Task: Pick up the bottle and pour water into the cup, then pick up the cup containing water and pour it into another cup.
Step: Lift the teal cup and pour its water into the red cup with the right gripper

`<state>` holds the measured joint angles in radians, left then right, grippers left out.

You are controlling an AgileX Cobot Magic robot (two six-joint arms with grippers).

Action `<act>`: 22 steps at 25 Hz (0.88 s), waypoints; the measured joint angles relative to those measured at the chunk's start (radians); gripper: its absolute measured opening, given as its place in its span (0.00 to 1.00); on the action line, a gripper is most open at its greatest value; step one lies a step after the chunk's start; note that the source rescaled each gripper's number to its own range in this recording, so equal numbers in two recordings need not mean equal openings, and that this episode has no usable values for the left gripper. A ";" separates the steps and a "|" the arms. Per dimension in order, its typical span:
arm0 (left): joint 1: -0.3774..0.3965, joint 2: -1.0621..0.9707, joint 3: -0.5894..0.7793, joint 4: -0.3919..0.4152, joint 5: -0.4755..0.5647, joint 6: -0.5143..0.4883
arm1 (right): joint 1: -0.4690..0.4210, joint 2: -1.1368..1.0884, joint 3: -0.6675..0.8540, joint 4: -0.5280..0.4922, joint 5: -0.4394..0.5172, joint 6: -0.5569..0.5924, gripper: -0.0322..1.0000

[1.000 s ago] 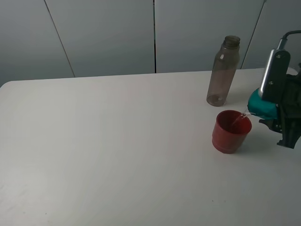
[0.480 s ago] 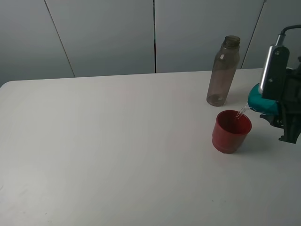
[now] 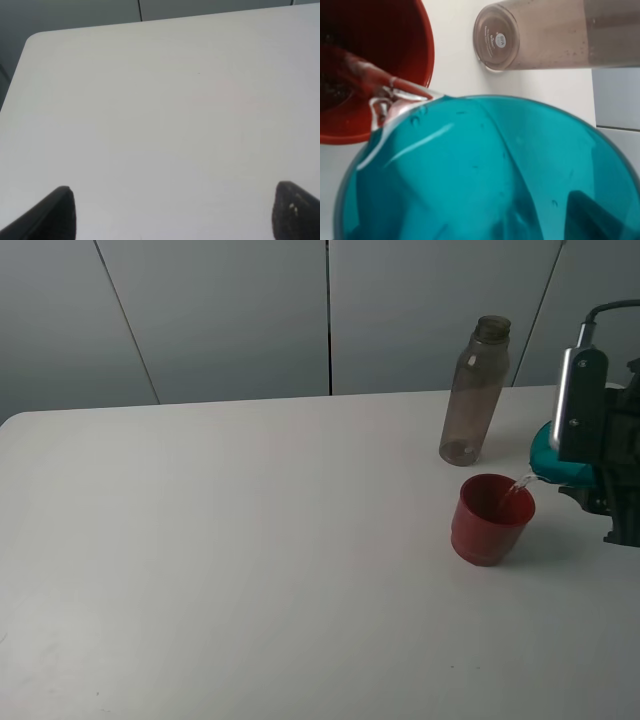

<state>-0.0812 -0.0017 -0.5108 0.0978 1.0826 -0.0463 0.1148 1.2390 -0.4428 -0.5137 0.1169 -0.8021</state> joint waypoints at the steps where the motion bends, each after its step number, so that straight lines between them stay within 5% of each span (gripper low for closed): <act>1: 0.000 0.000 0.000 0.000 0.000 0.000 | 0.000 0.000 0.000 -0.002 0.000 0.000 0.08; 22: 0.000 0.000 0.000 0.000 0.000 0.000 | 0.000 0.000 0.000 -0.227 -0.002 0.093 0.08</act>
<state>-0.0812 -0.0017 -0.5108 0.0978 1.0826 -0.0463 0.1148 1.2390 -0.4431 -0.7411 0.1152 -0.7095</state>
